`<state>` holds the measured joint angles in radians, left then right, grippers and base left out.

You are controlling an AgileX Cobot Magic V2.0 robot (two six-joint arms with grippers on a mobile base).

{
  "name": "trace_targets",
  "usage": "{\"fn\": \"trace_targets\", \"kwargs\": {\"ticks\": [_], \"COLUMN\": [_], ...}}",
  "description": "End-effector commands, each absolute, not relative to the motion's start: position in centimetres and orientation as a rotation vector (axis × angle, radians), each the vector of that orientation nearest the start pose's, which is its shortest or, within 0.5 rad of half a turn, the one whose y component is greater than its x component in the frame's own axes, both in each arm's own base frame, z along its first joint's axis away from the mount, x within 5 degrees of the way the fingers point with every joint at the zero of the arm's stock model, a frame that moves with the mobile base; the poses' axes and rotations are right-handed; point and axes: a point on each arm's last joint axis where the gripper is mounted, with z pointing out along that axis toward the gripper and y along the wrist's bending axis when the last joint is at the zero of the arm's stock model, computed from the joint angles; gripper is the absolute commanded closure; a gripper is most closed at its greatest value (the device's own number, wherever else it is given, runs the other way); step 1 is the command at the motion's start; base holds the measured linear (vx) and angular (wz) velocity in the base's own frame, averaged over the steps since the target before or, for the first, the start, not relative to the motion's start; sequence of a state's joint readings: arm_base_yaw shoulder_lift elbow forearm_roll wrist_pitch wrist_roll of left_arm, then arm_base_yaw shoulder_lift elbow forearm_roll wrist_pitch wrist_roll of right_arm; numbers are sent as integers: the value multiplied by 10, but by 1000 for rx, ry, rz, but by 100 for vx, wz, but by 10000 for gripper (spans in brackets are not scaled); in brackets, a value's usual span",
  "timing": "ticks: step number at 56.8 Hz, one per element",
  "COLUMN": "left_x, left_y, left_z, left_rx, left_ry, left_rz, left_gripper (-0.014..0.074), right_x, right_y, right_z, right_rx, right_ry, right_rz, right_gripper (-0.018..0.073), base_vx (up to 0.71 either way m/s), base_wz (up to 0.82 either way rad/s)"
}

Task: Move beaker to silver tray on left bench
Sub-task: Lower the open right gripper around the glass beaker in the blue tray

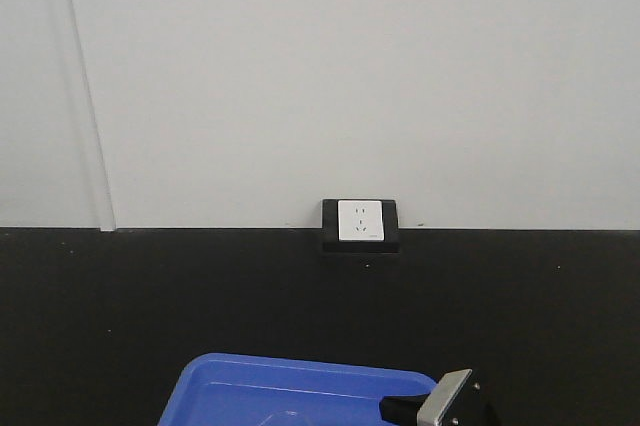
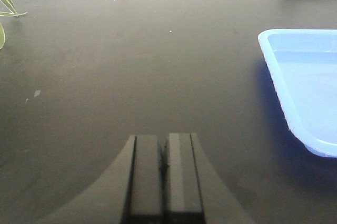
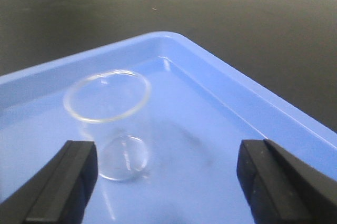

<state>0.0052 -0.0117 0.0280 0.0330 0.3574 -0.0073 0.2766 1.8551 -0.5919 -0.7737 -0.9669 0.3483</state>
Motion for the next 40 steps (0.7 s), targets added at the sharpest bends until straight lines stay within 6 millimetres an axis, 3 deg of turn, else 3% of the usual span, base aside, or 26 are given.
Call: {"fn": "trace_targets", "kwargs": {"ticks": [1, 21, 31, 40], "left_x": [54, 54, 54, 54], "left_y": [1, 1, 1, 1], "left_z": [171, 171, 171, 171], "left_rx": [14, 14, 14, 14], "left_ry": [1792, 1792, 1792, 1792], "left_rz": [23, 23, 23, 23], "left_gripper": [595, 595, 595, 595], "right_x": [282, 289, 297, 303], "right_y": [136, 140, 144, 161], "right_z": [148, 118, 121, 127], "right_rx": [-783, -739, -744, -817], "right_ry": [1649, 1701, 1675, 1649], "right_rz": [688, 779, 784, 790], "right_gripper": [-24, -24, -24, -24], "base_vx": [0, 0, 0, 0], "base_wz": [0, 0, 0, 0]}}
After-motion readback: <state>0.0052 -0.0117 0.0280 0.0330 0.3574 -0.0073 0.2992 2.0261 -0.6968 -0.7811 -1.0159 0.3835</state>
